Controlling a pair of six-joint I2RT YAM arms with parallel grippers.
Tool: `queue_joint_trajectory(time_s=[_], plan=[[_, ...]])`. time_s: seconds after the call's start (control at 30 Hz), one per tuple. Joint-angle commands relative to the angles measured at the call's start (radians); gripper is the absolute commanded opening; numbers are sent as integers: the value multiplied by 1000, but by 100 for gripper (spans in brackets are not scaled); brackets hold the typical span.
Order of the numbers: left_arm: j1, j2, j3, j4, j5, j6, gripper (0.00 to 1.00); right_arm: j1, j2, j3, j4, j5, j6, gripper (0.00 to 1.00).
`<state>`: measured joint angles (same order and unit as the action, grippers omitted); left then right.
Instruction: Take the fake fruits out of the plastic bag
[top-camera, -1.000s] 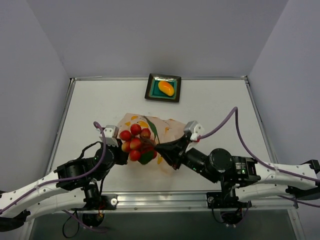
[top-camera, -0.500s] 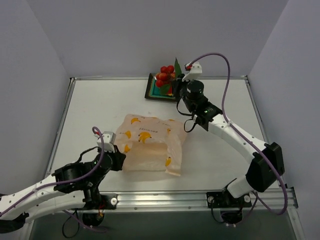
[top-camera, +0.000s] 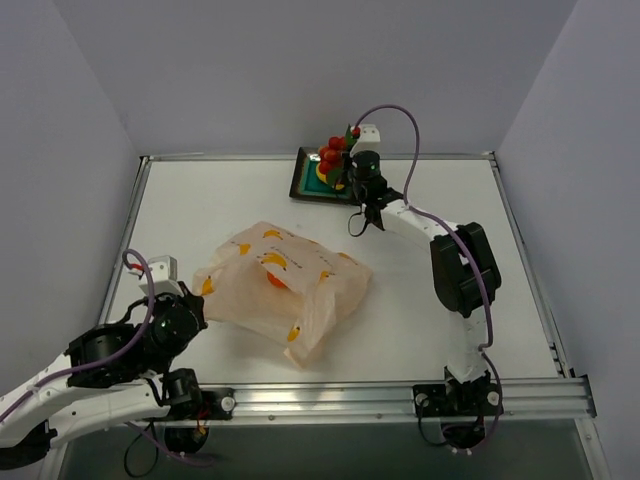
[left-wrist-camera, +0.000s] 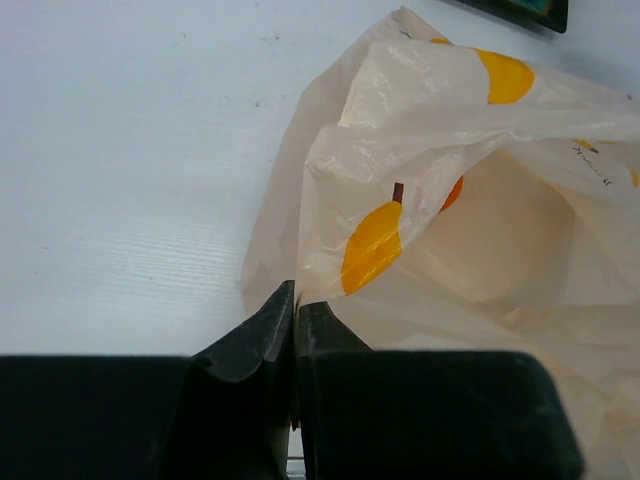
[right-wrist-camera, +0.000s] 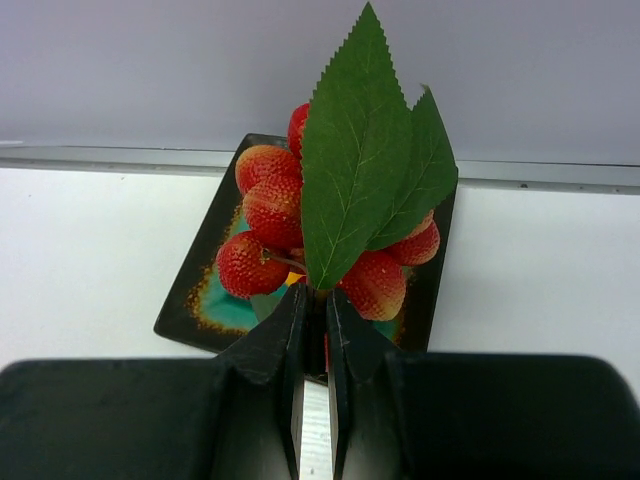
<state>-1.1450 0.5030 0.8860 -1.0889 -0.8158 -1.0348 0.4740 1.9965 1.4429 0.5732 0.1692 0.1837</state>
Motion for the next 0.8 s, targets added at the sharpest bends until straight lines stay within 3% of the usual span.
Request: queue_joint_trajectory(time_s=[0.0,0.2,0.6,0.77], plan=[[2,-6,83,-120,-83,-25,2,-15,34,96,123,-3,-16,0],[4,37,15,-11,15,33,2,-31,99,177,112,-34,-6,0],[4,207,28,155,36,133,2,-89,77,192,149,-48,120,0],[4,210,10,219,49,156,2,-100,172,266,120,-108,143,0]])
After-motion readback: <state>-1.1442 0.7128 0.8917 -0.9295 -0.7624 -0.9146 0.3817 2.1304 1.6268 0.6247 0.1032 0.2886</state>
